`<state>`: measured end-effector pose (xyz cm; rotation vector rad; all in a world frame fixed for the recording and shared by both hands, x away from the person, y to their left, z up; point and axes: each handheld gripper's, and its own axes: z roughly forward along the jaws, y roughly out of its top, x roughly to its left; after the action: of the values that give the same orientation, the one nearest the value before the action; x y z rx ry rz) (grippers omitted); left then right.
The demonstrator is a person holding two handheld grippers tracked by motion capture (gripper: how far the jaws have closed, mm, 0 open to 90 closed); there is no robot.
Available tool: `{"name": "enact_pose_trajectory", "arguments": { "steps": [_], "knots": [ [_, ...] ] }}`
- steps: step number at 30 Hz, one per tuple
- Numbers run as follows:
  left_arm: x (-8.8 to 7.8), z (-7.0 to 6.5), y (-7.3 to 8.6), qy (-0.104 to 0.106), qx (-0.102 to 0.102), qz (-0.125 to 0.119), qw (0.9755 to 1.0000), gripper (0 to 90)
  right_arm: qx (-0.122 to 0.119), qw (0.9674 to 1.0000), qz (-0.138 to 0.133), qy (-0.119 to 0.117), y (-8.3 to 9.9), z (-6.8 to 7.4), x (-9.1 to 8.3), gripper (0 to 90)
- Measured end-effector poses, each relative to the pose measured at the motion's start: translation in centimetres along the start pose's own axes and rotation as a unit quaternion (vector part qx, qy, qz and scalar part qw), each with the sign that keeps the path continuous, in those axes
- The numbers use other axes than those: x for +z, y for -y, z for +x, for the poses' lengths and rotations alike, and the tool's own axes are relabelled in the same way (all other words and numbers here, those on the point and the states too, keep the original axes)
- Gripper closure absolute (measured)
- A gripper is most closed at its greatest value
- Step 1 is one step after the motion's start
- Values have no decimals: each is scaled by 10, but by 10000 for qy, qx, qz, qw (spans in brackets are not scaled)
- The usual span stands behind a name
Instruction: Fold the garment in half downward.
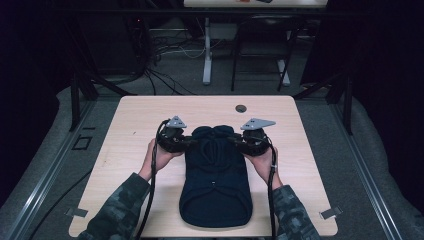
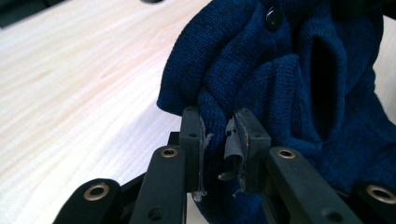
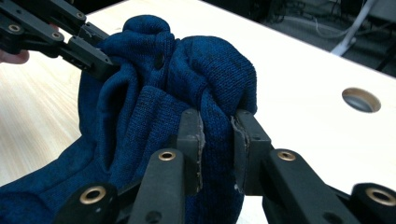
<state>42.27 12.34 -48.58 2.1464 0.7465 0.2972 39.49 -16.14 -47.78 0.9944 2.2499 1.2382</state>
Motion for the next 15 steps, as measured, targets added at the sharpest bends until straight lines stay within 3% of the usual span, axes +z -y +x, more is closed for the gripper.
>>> {"name": "enact_pose_trajectory", "arguments": {
  "steps": [6,10,15],
  "knots": [
    [-2,-11,-3,-162,296,-138,9993,761,-49,9999,-114,94,7,2,-7,744],
    [-2,-15,-5,161,131,-68,9998,729,-98,9991,-347,222,12,4,-14,745],
    [3,-20,-4,203,245,117,9994,719,-301,9972,-575,378,19,11,-17,754]
  ]
}}
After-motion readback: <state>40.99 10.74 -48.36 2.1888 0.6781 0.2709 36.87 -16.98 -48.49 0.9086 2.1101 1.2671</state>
